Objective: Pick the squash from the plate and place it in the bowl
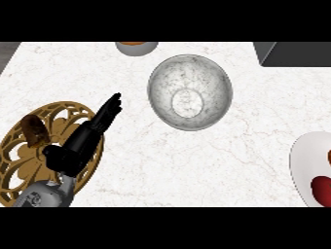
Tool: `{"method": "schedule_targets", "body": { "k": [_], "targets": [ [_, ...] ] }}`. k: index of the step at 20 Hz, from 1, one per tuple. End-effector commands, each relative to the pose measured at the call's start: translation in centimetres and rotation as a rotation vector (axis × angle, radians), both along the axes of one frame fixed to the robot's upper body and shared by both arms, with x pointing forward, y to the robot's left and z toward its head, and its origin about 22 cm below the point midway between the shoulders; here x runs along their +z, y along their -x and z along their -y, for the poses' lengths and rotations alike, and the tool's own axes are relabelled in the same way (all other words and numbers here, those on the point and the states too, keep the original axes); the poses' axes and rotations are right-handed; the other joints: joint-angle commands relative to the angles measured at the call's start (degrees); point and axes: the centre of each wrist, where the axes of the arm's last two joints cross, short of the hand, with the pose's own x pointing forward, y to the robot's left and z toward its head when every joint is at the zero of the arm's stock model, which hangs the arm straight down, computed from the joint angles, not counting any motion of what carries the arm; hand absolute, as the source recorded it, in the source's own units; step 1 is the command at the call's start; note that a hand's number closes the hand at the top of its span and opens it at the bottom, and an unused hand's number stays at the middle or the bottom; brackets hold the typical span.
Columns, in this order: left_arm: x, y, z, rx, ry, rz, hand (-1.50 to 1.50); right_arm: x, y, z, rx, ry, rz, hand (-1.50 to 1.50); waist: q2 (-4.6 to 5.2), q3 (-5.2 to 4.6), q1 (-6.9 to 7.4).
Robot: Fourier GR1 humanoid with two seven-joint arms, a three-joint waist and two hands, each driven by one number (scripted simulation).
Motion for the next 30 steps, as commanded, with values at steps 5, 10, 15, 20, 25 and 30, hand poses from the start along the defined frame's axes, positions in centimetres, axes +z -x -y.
{"method": "schedule_targets", "body": {
  "k": [5, 10, 15, 20, 25, 30],
  "targets": [
    [1.2, 0.4, 0.3, 0.007, -0.001, -0.003, 0.0, -1.1, -1.0, -1.1, -0.077, 0.112, -0.058, -1.5, -0.05, 0.03, 0.19],
    [-0.3, 1.0, 0.1, 0.014, 0.0, 0.001, 0.0, -3.8, 0.9, -2.2, -0.069, 0.196, -0.075, -1.5, -0.11, 0.01, -0.24],
    [-0.7, 1.5, 0.5, 0.008, 0.014, 0.01, 0.0, -4.2, 0.2, -1.2, -0.11, 0.229, -0.11, -1.5, -0.02, 0.02, 0.07],
    [-1.1, 2.0, -0.9, 0.01, 0.004, 0.005, 0.0, -7.4, 2.0, -0.8, -0.13, 0.21, -0.15, -1.5, -0.06, 0.03, 0.04],
    [0.6, -0.3, -1.2, 0.01, -0.004, 0.006, 0.0, -8.0, 0.5, -1.7, -0.128, 0.166, -0.13, -1.5, 0.01, 0.03, -0.1],
    [-0.4, -1.0, -0.5, 0.024, 0.004, 0.005, 0.0, -9.5, 1.7, -0.1, -0.129, 0.175, -0.099, -1.5, 0.0, 0.03, -0.4]
  ]
}}
